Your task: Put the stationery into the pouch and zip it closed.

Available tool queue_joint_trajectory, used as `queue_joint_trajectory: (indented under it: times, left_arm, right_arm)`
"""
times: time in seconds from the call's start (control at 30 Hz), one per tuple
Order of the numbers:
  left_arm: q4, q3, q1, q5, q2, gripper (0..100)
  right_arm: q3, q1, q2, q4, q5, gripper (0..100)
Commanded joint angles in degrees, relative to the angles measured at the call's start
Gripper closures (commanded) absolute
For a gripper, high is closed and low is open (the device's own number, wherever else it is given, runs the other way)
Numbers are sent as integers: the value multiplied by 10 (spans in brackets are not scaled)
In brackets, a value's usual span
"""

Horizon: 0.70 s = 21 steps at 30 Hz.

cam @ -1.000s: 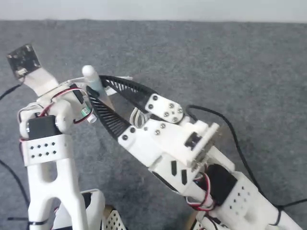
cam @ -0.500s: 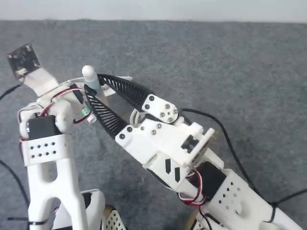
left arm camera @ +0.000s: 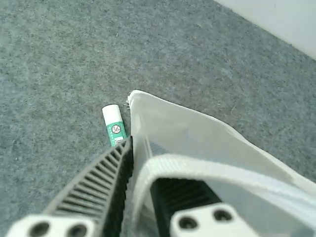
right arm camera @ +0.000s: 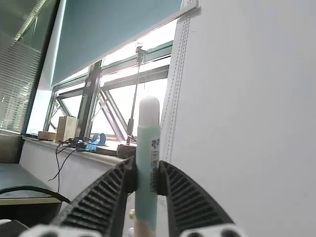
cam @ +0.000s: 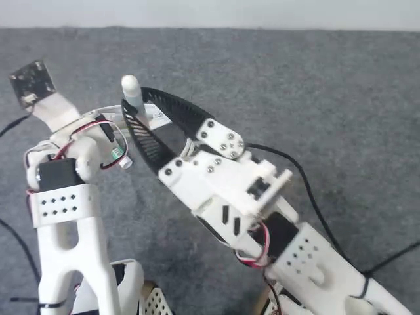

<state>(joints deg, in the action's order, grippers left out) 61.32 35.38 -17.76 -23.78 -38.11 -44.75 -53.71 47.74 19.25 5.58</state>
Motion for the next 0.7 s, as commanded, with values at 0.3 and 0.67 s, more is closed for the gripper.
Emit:
queue_joint_trajectory:
  times: [0.3,0.67]
  left_arm:
    - [-17,-5,-1,-7,-6,988]
    - [-18,-5,-1,-7,-5,988]
  right_arm:
    - [6,65,-194,193,6,993]
    - [2,60,-336,225,136,993]
